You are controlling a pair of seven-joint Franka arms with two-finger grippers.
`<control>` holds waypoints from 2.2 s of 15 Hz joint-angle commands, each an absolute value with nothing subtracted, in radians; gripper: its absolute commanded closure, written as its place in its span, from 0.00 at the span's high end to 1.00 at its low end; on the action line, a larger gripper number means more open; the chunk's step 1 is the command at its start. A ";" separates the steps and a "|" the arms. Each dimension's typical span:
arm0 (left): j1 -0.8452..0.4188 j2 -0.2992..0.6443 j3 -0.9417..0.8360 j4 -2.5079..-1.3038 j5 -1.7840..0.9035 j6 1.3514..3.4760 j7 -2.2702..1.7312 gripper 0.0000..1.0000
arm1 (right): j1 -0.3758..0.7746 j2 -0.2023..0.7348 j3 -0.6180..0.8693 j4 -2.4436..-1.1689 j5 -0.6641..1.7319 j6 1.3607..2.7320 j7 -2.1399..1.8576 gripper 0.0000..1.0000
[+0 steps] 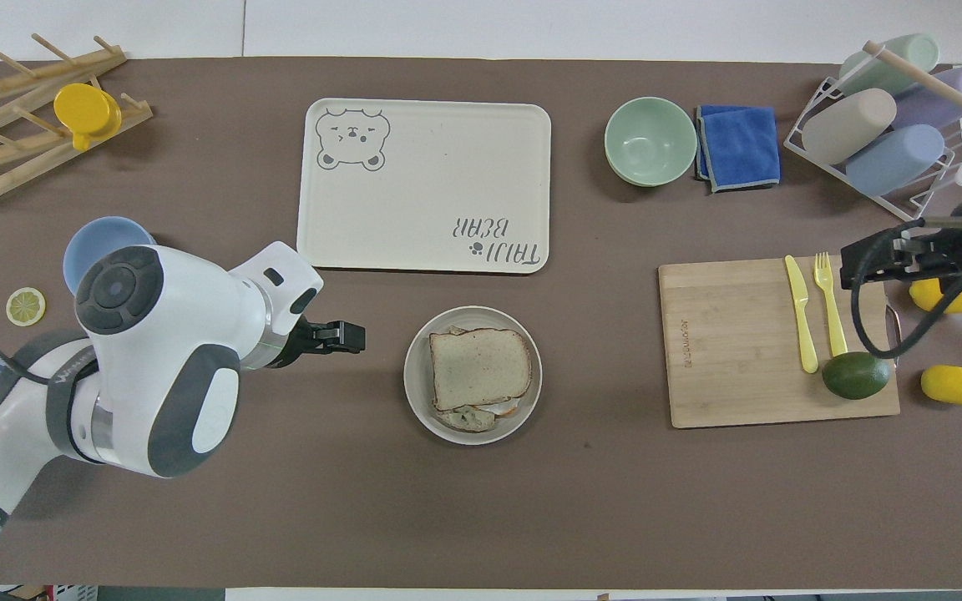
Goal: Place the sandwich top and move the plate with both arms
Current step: 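Withdraw the right gripper while the left gripper reaches toward the plate, then grasp the rim of the white plate with the left gripper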
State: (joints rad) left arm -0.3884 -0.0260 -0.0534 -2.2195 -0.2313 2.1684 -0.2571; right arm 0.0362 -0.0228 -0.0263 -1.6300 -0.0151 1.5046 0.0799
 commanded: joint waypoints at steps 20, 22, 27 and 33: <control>-0.597 0.078 -0.038 -2.342 -0.414 2.438 -0.302 0.73 | 0.084 -0.009 -0.160 -1.626 0.006 1.480 -0.055 1.00; -0.595 0.078 -0.038 -2.342 -0.414 2.436 -0.299 0.69 | 0.084 -0.011 -0.160 -1.626 0.006 1.482 -0.054 1.00; -0.610 0.086 -0.038 -2.342 -0.414 2.439 -0.298 0.48 | 0.080 -0.018 -0.160 -1.623 0.006 1.483 -0.054 1.00; -0.609 0.104 -0.038 -2.338 -0.414 2.436 -0.296 0.00 | 0.090 -0.018 -0.155 -1.623 0.005 1.482 -0.051 1.00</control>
State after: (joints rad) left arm -0.5987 0.0991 -0.0526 -2.3237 -0.4042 2.4216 -0.2991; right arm 0.0867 -0.0091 -0.1549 -1.6224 -0.0141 1.4885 -0.0309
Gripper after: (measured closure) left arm 0.846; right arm 0.000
